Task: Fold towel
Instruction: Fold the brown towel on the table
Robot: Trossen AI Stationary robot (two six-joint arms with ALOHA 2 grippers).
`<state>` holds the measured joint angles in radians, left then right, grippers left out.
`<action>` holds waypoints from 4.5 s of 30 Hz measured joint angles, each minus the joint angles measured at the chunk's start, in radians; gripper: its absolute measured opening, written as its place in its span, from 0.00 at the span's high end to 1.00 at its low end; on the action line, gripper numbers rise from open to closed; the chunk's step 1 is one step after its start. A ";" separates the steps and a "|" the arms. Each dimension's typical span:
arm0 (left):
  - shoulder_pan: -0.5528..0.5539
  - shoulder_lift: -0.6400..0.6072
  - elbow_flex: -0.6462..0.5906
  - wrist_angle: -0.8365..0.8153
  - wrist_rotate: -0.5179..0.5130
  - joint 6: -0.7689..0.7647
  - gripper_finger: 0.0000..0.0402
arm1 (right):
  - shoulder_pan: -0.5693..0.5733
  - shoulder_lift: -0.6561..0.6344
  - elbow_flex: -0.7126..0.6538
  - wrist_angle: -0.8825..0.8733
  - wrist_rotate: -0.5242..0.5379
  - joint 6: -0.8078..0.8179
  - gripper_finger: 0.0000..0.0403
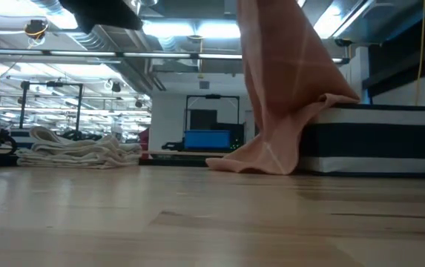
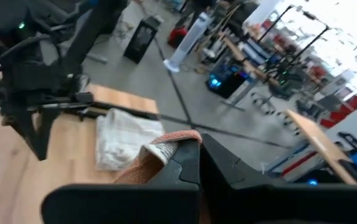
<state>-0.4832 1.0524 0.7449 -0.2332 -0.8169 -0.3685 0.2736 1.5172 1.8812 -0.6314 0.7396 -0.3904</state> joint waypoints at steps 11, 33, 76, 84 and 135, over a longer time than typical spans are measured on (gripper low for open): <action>0.062 0.216 0.002 0.199 0.075 -0.053 0.66 | -0.012 0.113 0.000 -0.071 0.026 0.096 0.99; 0.311 0.876 0.061 1.088 0.182 0.137 0.56 | -0.012 0.118 0.000 -0.007 0.054 0.080 0.99; -0.038 0.048 0.243 -0.160 -0.060 0.221 1.00 | 0.027 -0.009 0.002 -0.163 0.062 0.161 0.99; -0.044 -0.240 0.309 -0.202 -0.080 0.304 1.00 | -0.016 -0.032 0.000 -0.166 0.172 0.117 0.99; 0.541 -0.228 0.519 0.585 0.208 1.451 1.00 | -0.662 -0.095 0.000 0.750 -0.369 -0.533 0.99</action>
<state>0.0582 0.8243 1.2636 0.3519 -0.6091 1.0823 -0.3885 1.4223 1.8812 0.1186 0.3706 -0.9235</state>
